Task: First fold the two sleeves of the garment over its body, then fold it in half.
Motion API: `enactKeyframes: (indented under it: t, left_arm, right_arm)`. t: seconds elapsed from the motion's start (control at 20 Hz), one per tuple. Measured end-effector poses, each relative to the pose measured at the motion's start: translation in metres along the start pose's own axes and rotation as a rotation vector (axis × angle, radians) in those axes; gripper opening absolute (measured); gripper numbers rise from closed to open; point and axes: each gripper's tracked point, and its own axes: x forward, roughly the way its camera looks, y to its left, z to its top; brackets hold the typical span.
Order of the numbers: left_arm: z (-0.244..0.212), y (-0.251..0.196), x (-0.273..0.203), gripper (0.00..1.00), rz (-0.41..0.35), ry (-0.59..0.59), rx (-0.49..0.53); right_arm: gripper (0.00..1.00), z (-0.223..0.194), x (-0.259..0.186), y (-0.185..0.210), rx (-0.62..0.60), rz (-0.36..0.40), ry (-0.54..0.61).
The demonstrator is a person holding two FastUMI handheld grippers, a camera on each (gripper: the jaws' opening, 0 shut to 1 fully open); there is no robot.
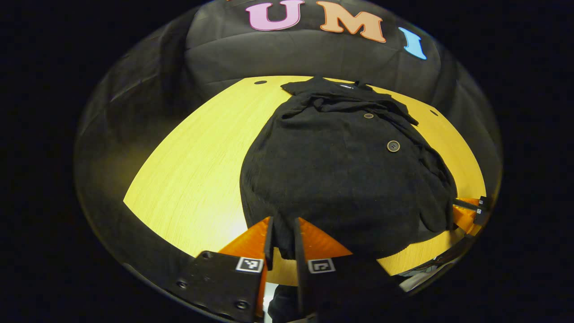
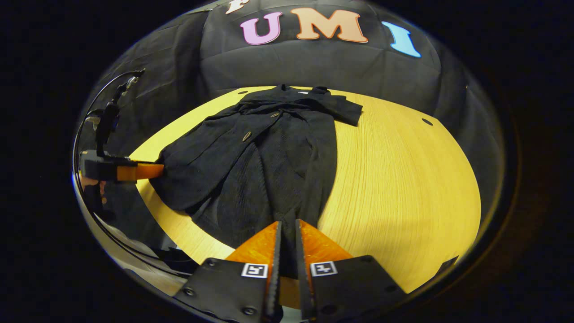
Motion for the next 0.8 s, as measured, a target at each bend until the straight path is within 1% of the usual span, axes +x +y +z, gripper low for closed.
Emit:
enactKeyframes:
  t: [0.05, 0.1, 0.15, 0.2, 0.25, 0.35, 0.45, 0.65, 0.8]
  left_arm:
    - [0.002, 0.001, 0.001, 0.15, 0.004, 0.004, 0.015]
    - [0.000, 0.001, 0.003, 0.07, 0.005, 0.012, 0.023]
    - [0.002, 0.001, 0.003, 0.04, 0.003, 0.011, 0.028]
    - [0.003, 0.001, 0.003, 0.00, -0.002, 0.015, 0.029]
    - [0.002, 0.001, 0.003, 0.00, -0.008, 0.023, 0.030]
    - [0.009, 0.001, -0.003, 0.00, -0.019, 0.013, 0.018]
    - [0.031, 0.000, -0.010, 0.00, -0.040, -0.042, 0.015]
    - [0.100, -0.004, -0.015, 0.00, -0.075, -0.180, 0.054]
    - [0.164, -0.013, 0.003, 0.00, -0.117, -0.270, 0.080]
  right_arm:
    - [0.14, 0.001, 0.000, 0.002, 0.015, 0.022, 0.010]
    - [0.12, 0.001, 0.002, 0.004, 0.031, 0.052, 0.028]
    - [0.07, 0.001, 0.003, 0.003, 0.057, 0.072, 0.035]
    - [0.07, 0.002, -0.001, 0.003, 0.082, 0.087, 0.047]
    - [0.03, 0.003, 0.000, 0.004, 0.104, 0.095, 0.051]
    - [0.03, 0.010, -0.007, 0.003, 0.126, 0.088, 0.038]
    - [0.03, 0.032, -0.019, -0.001, 0.117, 0.068, -0.025]
    - [0.03, 0.095, -0.023, -0.014, 0.087, 0.056, -0.119]
    - [0.03, 0.157, -0.014, -0.028, 0.069, 0.060, -0.185]
